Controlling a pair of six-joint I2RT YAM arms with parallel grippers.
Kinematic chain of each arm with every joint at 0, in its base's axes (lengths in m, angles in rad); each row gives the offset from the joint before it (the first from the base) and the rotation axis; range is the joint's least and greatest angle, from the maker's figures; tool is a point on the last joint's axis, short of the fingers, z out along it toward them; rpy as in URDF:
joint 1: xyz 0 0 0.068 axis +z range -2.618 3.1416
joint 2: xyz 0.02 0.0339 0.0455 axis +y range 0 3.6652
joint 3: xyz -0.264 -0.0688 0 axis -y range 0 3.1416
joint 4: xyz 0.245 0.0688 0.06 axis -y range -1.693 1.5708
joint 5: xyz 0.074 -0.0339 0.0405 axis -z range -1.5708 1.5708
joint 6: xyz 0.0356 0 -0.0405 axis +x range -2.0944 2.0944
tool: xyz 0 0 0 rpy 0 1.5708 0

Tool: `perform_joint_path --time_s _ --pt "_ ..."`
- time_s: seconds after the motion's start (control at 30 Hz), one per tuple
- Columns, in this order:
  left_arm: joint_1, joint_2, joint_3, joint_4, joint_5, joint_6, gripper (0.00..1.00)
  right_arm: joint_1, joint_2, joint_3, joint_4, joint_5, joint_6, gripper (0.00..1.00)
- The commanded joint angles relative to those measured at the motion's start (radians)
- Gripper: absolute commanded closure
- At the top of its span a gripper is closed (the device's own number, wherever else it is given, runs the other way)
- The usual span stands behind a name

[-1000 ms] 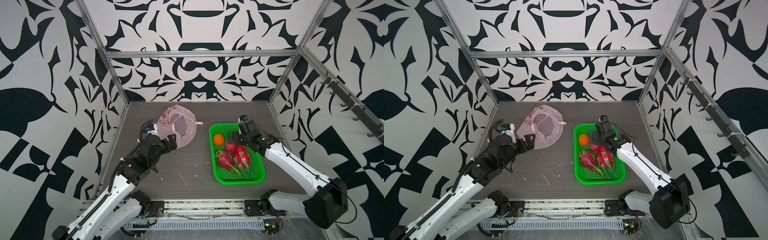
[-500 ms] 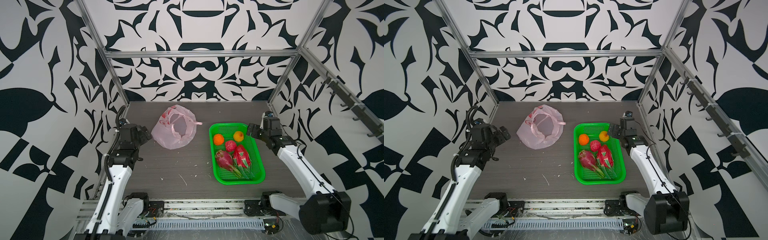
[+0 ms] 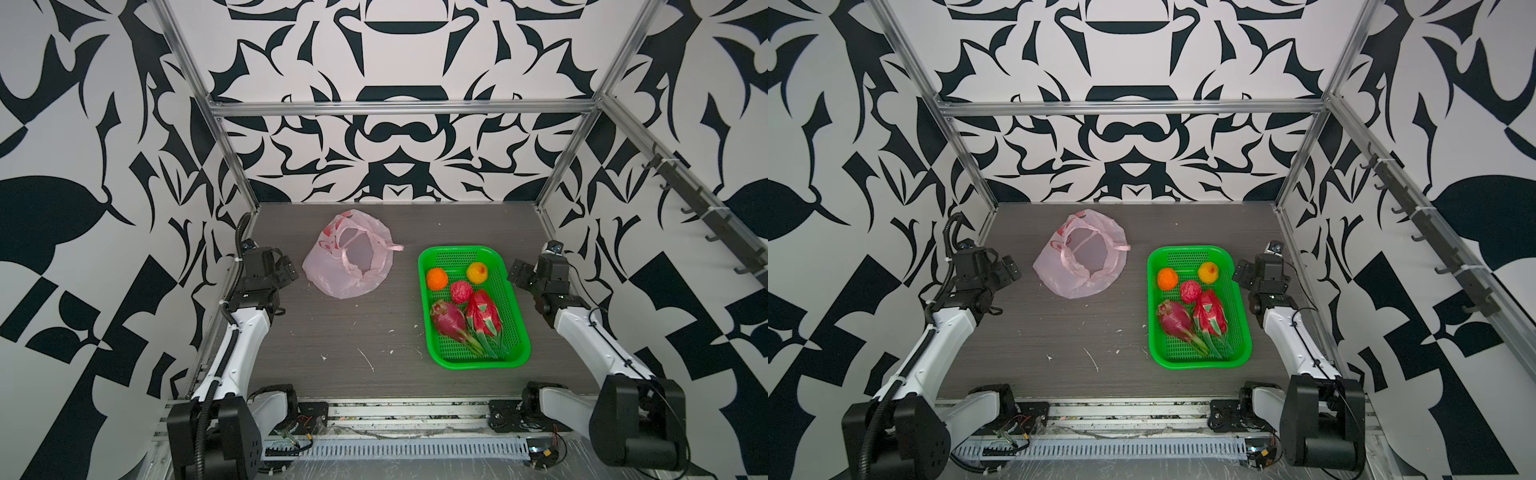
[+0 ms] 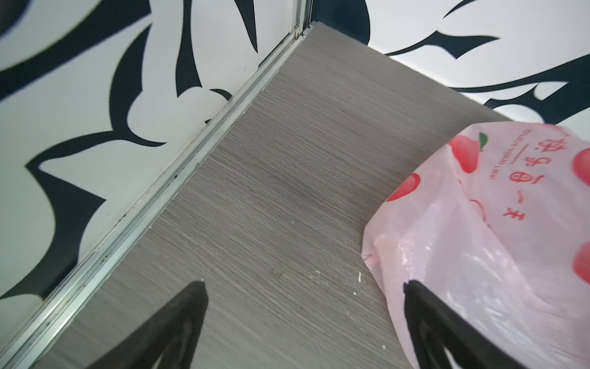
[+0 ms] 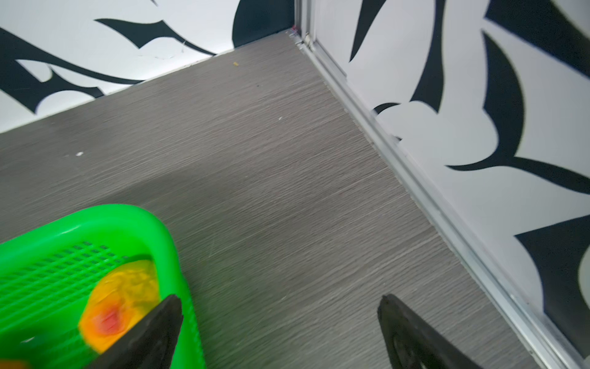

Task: Untie the knot of the plastic bag and take out the fruit
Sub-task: Move the plastic bag to the top-left of the table, then reset both arms

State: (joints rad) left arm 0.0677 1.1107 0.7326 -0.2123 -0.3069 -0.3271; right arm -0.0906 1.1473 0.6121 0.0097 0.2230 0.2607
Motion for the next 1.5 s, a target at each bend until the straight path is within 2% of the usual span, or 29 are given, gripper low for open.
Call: perform_joint_path --time_s 0.0,0.13,0.4,0.8,1.17,1.27,1.37,1.47 --pt "0.005 0.006 -0.052 0.144 -0.024 0.052 0.00 -0.003 0.003 -0.031 0.154 0.118 -0.058 0.01" --pt "0.004 0.019 -0.121 0.270 -0.028 0.098 0.00 -0.004 0.024 -0.050 0.201 0.147 -0.084 0.01" --pt "0.005 0.106 -0.191 0.441 0.016 0.129 0.00 -0.005 0.090 -0.067 0.271 0.115 -0.100 0.01" --pt "0.004 0.189 -0.331 0.770 0.104 0.111 0.00 -0.005 0.115 -0.164 0.445 0.024 -0.126 0.01" --pt "-0.003 0.249 -0.391 0.967 0.179 0.136 0.00 -0.003 0.164 -0.244 0.620 -0.048 -0.184 0.01" --pt "-0.009 0.295 -0.434 1.116 0.197 0.158 0.00 -0.001 0.154 -0.269 0.651 -0.088 -0.190 0.01" --pt "-0.023 0.369 -0.470 1.264 0.236 0.192 0.00 0.017 0.109 -0.286 0.642 -0.152 -0.164 0.01" --pt "-0.051 0.423 -0.473 1.321 0.250 0.230 0.00 0.082 0.106 -0.290 0.664 -0.104 -0.209 0.01"
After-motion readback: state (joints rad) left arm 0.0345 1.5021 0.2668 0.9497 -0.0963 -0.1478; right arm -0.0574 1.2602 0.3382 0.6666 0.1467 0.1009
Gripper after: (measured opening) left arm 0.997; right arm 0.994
